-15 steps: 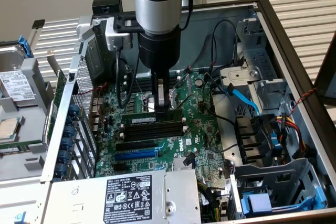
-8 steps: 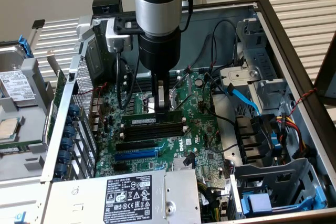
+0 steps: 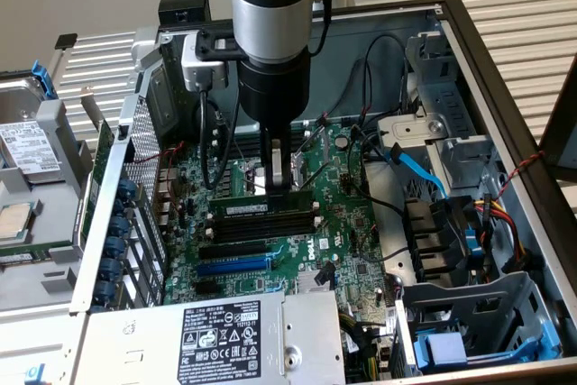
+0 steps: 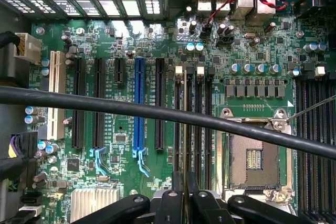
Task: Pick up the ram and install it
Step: 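Insert the ram into the slot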
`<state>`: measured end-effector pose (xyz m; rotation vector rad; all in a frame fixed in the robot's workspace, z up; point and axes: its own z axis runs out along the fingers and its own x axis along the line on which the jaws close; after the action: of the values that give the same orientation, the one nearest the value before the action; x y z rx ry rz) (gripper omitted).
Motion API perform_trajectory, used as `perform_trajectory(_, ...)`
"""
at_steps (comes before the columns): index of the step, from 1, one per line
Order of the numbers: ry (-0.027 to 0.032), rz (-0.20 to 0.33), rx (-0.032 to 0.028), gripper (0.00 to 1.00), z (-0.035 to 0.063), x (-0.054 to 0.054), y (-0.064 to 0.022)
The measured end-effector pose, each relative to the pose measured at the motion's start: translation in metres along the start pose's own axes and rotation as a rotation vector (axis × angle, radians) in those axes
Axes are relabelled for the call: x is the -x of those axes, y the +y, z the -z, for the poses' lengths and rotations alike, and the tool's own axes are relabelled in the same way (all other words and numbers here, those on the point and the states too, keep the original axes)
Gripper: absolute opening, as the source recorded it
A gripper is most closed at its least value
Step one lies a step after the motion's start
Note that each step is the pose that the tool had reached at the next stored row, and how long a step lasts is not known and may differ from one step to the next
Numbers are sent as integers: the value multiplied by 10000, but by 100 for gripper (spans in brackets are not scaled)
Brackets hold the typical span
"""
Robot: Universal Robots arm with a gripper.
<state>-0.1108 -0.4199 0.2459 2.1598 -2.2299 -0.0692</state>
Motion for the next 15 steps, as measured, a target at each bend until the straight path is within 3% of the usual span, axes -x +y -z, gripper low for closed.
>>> perform_trajectory(15, 8, 19, -1, 13, -31, -2, -2)
